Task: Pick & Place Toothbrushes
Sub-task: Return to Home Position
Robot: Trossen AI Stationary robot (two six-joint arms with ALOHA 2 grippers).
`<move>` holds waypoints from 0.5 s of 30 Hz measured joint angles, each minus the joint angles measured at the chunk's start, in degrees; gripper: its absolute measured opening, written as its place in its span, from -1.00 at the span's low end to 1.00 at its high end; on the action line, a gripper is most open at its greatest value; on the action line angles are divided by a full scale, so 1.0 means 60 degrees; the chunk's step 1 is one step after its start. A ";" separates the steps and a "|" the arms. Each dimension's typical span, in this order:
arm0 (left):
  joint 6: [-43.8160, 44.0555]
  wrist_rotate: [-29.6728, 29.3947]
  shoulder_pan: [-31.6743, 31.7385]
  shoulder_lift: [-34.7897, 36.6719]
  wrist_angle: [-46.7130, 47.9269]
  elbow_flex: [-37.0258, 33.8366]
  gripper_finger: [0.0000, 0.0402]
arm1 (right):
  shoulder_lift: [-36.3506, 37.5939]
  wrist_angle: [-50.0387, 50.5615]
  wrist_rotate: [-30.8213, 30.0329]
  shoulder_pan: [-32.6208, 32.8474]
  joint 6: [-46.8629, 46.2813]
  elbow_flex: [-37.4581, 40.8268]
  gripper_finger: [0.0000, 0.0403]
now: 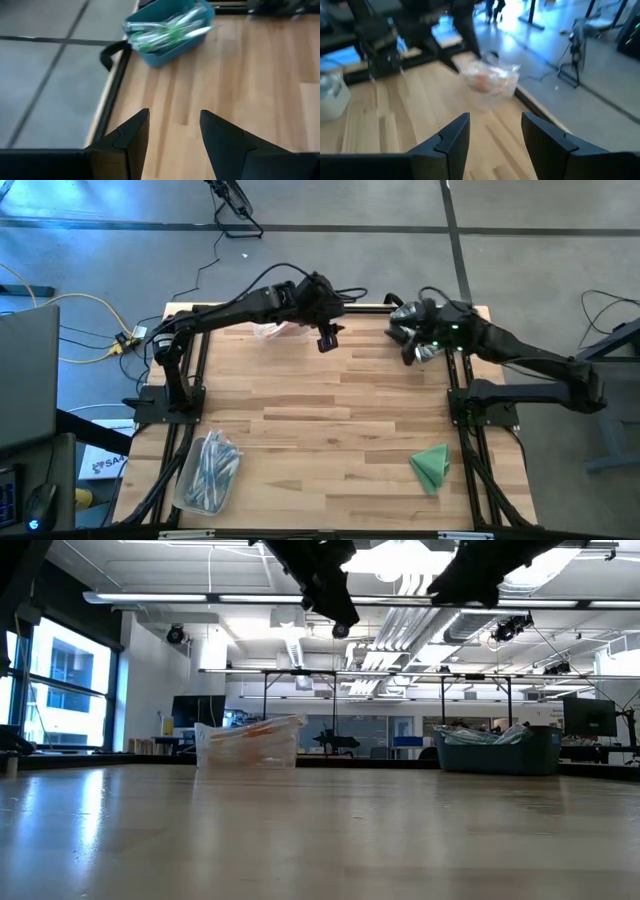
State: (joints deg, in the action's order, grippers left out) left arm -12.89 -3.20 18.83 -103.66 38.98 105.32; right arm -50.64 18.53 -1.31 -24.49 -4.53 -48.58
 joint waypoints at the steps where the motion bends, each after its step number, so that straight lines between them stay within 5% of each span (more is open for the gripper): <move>1: 0.0097 0.0199 0.0064 0.0000 0.0001 0.0000 -0.15 | 0.0233 0.0039 -0.0048 -0.0001 -0.0009 0.0000 -0.15; 15: 0.0276 0.0551 0.0047 0.0626 -0.0130 -0.0001 -0.15 | 0.3476 0.0426 -0.0617 0.0000 -0.0496 0.1046 -0.15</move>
State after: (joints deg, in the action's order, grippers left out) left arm -11.23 0.10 19.11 -99.90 38.20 105.31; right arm -29.79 21.09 -5.01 -24.49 -7.51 -42.30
